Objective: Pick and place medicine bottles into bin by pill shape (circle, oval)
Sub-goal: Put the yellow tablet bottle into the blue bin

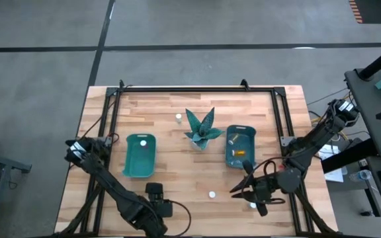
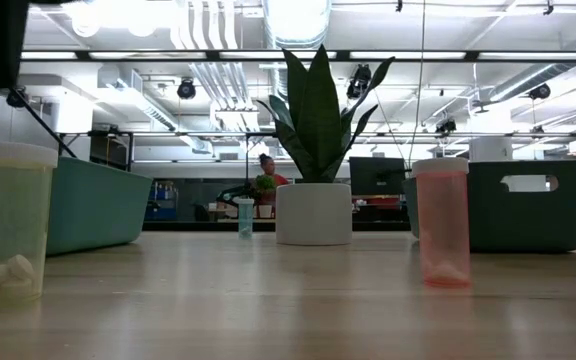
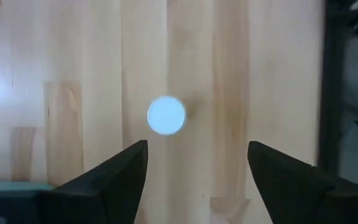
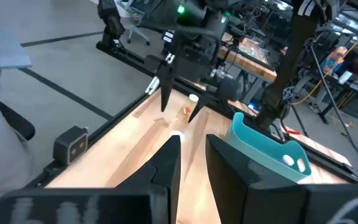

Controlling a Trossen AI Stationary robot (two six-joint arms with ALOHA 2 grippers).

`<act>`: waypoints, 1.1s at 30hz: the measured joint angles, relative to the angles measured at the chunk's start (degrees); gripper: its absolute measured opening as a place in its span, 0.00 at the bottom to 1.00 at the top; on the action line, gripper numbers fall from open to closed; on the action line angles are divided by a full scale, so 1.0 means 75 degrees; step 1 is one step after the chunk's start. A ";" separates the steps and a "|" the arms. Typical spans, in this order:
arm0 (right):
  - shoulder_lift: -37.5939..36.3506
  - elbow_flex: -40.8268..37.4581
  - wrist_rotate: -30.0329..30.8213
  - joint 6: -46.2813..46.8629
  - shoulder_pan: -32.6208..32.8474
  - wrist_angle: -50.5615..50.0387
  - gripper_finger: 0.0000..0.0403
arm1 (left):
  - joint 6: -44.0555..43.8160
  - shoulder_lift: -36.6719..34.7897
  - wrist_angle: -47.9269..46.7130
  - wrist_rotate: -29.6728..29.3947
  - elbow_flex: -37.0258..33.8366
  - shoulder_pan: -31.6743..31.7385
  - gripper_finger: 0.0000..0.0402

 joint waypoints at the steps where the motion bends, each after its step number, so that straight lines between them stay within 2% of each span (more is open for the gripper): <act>1: 0.0000 0.0000 0.0001 -0.0040 -0.0037 0.0005 0.17 | 0.0002 0.0000 0.0070 -0.0034 -0.0107 0.0013 0.65; 4: 0.0000 0.0000 0.0001 -0.0097 -0.0148 0.0006 0.17 | 0.0012 -0.0003 0.0848 -0.0120 -0.0510 0.0034 0.65; 9: 0.0000 0.0000 -0.0001 -0.0180 -0.0317 0.0000 0.17 | 0.0009 -0.0009 0.1421 -0.0250 -0.1040 0.0059 0.65; 21: -0.0003 0.0001 -0.0013 -0.0229 -0.0437 -0.0059 0.17 | -0.0126 -0.0017 0.2041 -0.0609 -0.1505 0.0199 0.63; 33: -0.0003 0.0003 -0.0013 -0.0228 -0.0437 -0.0059 0.17 | -0.0163 -0.0017 0.2011 -0.0604 -0.1550 0.0219 0.37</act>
